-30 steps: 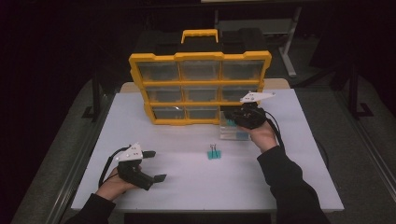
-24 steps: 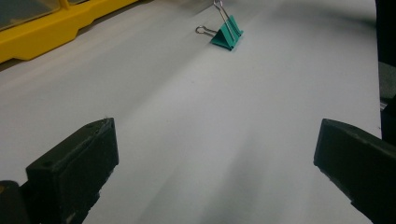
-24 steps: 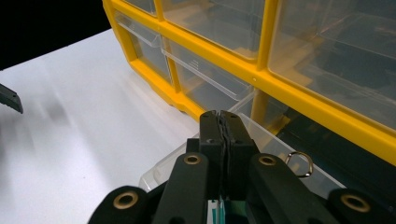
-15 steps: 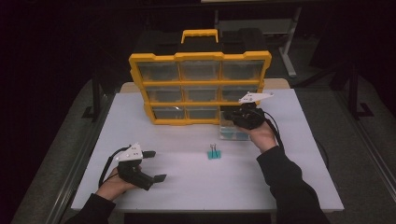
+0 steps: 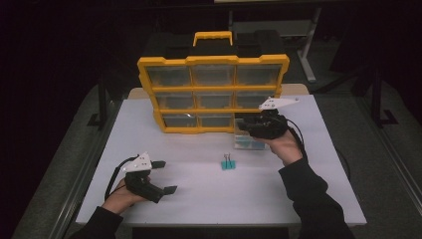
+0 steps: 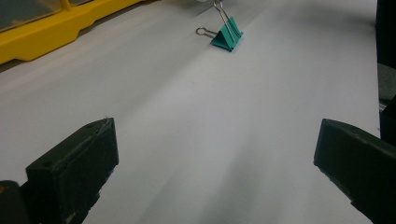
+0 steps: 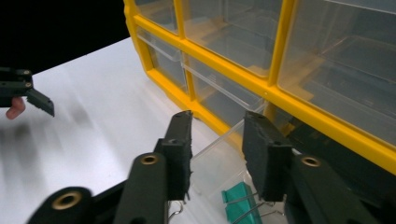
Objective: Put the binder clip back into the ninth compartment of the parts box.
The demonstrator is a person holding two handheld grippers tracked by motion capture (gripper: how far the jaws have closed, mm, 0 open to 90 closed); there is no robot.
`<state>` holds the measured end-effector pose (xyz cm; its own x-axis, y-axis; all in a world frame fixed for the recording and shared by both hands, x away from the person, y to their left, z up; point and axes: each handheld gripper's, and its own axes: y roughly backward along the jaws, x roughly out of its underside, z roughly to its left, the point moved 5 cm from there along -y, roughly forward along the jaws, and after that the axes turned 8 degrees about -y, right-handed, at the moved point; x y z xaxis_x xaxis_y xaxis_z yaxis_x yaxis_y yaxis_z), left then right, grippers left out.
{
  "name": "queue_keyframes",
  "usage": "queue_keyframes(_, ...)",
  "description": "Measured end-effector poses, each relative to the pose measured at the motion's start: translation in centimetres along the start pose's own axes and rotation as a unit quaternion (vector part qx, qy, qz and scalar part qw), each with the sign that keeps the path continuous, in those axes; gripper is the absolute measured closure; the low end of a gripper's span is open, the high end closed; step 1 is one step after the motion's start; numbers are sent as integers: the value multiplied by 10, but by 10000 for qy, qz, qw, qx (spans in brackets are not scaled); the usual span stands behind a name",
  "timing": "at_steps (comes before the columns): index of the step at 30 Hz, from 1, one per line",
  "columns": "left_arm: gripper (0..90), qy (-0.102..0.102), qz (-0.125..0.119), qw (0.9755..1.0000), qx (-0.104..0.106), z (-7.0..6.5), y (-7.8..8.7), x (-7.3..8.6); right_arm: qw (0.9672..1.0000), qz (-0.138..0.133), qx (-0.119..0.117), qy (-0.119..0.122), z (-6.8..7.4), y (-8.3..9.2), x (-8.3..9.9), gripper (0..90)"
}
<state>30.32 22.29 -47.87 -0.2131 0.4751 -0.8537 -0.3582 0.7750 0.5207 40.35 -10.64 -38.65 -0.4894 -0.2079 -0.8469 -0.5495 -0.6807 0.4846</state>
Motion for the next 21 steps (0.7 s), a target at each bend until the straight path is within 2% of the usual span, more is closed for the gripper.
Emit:
queue_keyframes(10, 0, 12, -1, 10000, -4, 0, 0, 0, 9998, 157, -120, 84, 15, 9, 5, 484)
queue_keyframes(21, 0, 6, -2, 10000, -3, 0, 0, 0, 9994, 264, -187, 114, 29, 15, 22, 408)
